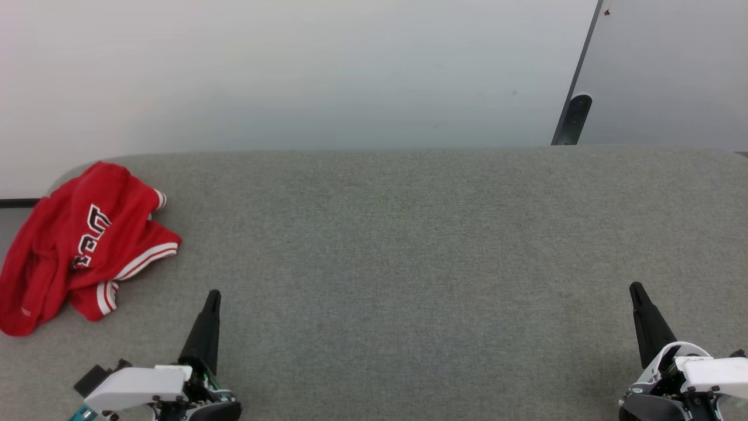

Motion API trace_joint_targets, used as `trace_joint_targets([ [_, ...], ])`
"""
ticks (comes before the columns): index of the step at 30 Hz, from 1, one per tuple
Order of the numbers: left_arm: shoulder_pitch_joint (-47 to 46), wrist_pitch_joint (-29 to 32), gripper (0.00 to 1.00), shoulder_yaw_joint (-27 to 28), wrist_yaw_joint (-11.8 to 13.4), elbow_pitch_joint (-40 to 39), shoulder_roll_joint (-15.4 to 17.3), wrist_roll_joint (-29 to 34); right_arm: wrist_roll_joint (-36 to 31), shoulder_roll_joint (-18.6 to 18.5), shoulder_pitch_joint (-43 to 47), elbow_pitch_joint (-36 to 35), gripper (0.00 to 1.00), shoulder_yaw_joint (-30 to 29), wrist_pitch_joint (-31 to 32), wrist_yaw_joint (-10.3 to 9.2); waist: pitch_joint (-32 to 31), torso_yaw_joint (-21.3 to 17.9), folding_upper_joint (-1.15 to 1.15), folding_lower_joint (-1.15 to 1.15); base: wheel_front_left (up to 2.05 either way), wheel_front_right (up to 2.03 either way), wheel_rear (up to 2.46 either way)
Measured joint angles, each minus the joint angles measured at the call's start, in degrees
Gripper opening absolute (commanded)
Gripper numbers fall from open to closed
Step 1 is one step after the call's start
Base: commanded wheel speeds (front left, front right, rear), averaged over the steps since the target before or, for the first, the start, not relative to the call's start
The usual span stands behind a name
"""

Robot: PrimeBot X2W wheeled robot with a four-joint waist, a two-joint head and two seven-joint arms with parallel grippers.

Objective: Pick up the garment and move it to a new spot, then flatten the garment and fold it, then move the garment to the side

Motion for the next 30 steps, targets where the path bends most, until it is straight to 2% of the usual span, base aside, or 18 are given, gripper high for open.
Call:
trace_joint_targets([
  [16,0.0,0.0,0.0,0.0,0.0,0.0,0.0,0.0,0.0,0.0,0.0,0.0,0.0,0.0,0.0,0.0,0.0,0.0,0.0,0.0,0.0,0.0,0.0],
  [17,0.0,0.0,1.0,0.0,0.0,0.0,0.0,0.0,0.0,0.0,0.0,0.0,1.0,0.0,0.0,0.0,0.0,0.0,0.0,0.0,0.0,0.0,0.0],
  [24,3.2,0.0,1.0,-0.4,0.1,3.2,-0.8,0.0,0.0,0.2,2.6,3.3,1.0,0.0,0.0,-0.04,0.0,0.0,0.0,0.0,0.0,0.0,0.0],
  [30,3.6,-0.6,1.0,-1.0,0.1,2.3,-0.8,0.0,-0.2,0.3,3.0,2.8,1.0,1.5,-1.3,-0.03,0.0,0.0,0.0,0.0,0.0,0.0,0.0],
])
